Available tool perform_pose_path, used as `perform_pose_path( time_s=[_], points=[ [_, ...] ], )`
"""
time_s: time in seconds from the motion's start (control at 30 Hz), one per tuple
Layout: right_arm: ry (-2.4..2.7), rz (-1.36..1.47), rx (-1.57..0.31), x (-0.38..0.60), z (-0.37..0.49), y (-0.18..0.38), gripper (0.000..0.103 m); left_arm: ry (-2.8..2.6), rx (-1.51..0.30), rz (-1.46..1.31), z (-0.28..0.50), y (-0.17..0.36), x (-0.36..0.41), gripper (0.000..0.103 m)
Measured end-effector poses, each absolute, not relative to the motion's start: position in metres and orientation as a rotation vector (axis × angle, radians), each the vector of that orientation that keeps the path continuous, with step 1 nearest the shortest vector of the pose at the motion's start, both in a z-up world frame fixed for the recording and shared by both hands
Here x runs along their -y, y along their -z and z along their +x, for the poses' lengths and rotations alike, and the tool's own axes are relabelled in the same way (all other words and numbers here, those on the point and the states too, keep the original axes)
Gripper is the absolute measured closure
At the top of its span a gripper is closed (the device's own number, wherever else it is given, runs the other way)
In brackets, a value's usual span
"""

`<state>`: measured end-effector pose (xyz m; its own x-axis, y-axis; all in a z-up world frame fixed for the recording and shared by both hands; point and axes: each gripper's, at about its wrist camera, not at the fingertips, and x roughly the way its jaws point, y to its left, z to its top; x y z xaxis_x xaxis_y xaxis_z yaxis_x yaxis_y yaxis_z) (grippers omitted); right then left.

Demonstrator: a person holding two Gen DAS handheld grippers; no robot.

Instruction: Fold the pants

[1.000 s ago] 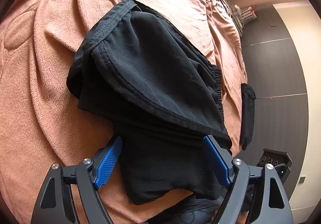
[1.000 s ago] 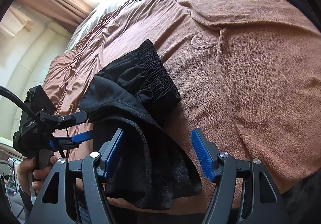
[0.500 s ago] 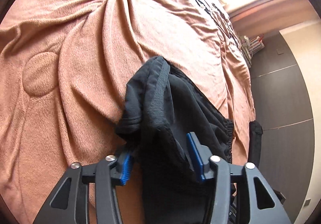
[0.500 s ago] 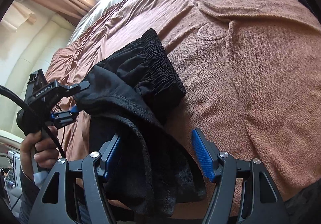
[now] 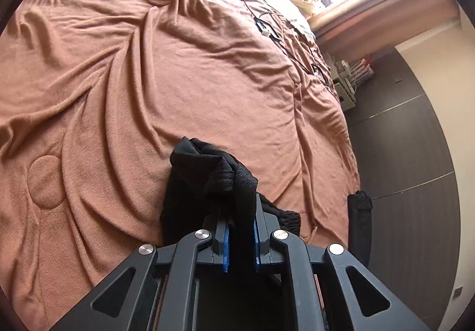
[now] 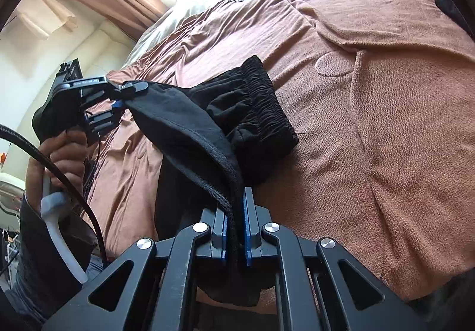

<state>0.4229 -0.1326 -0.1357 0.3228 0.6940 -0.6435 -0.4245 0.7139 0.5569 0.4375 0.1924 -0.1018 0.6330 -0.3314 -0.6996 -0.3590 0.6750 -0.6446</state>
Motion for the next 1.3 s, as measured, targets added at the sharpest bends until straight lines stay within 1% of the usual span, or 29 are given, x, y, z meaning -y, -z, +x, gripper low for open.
perform_pose_path(
  time_s=[0.17, 0.3, 0.83, 0.87, 0.9, 0.93, 1.0, 1.07, 1.3],
  points=[
    [-0.753, 0.362, -0.974, 0.142, 0.416, 0.134, 0.099, 0.019, -0.931, -0.819, 0.462, 0.089, -0.178, 0.091],
    [-0.744, 0.42, -0.97, 0.157, 0.409, 0.143, 0.099, 0.043, -0.959, -0.782, 0.481, 0.086, -0.163, 0.091],
    [-0.731, 0.482, -0.994, 0.176, 0.416, 0.155, 0.1, 0.06, -1.054, -0.728, 0.54, 0.107, -0.124, 0.091],
    [-0.732, 0.483, -0.995, 0.177, 0.415, 0.155, 0.1, 0.057, -1.063, -0.716, 0.543, 0.107, -0.12, 0.089],
    [-0.732, 0.484, -0.995, 0.177, 0.415, 0.155, 0.1, 0.059, -1.069, -0.708, 0.545, 0.107, -0.118, 0.082],
    [-0.732, 0.483, -0.994, 0.178, 0.414, 0.155, 0.1, 0.071, -1.068, -0.706, 0.546, 0.107, -0.115, 0.078],
    [-0.733, 0.478, -0.993, 0.178, 0.414, 0.155, 0.1, 0.098, -1.064, -0.71, 0.546, 0.108, -0.111, 0.055],
    [-0.73, 0.472, -0.997, 0.178, 0.414, 0.155, 0.1, 0.094, -1.062, -0.7, 0.542, 0.108, -0.11, 0.041],
    [-0.72, 0.437, -0.995, 0.177, 0.409, 0.15, 0.1, 0.045, -1.082, -0.675, 0.516, 0.117, -0.127, 0.04]
  ],
)
